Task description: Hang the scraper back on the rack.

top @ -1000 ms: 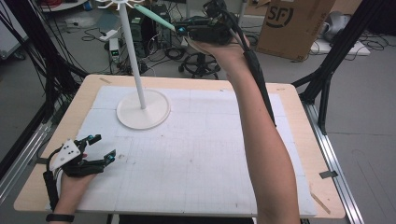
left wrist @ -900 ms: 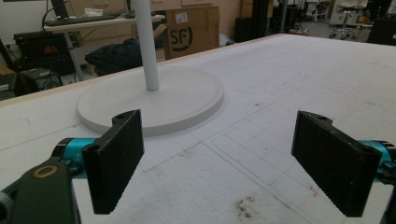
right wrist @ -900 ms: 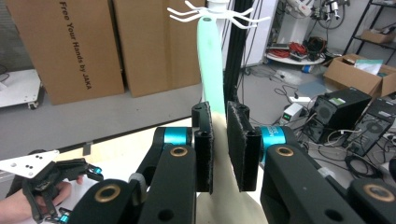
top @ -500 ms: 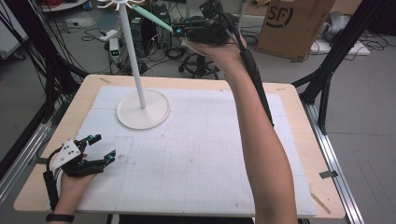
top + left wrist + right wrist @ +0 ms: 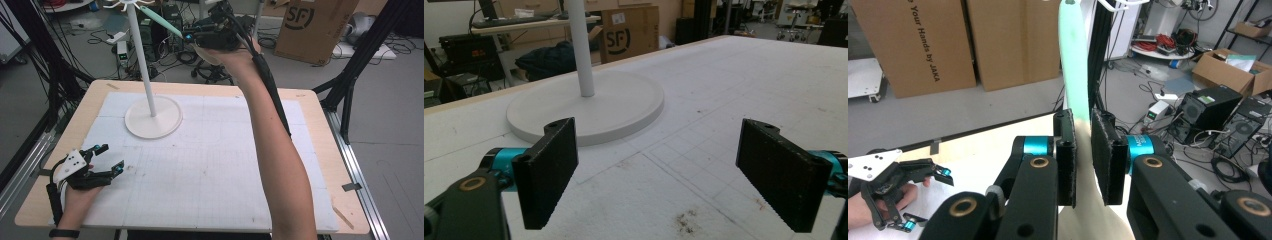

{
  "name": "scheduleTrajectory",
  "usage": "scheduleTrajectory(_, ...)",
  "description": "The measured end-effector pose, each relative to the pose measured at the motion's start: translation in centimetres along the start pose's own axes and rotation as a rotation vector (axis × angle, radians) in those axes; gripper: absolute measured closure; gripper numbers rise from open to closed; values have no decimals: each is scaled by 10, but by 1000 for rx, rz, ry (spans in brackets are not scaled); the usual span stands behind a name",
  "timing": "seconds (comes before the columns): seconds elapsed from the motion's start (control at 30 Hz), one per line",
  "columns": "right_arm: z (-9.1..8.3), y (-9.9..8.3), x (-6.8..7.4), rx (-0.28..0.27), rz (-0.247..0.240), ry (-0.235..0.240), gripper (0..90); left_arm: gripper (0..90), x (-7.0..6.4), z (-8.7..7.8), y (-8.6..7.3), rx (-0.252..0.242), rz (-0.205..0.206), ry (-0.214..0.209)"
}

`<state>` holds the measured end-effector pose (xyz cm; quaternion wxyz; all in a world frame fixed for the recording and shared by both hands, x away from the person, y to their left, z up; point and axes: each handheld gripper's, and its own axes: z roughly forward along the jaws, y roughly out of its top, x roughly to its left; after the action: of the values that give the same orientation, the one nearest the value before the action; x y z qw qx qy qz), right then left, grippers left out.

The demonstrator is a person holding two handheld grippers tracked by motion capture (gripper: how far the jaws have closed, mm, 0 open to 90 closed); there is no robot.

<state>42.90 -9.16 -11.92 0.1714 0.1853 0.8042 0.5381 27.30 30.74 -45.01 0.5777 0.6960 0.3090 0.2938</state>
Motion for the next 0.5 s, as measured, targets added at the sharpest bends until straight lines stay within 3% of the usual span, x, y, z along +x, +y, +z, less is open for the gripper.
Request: scheduleTrajectory(0.5, 8, -3, -2, 14, 2, -26, 813, 176, 0, 0, 0, 1, 1, 0)
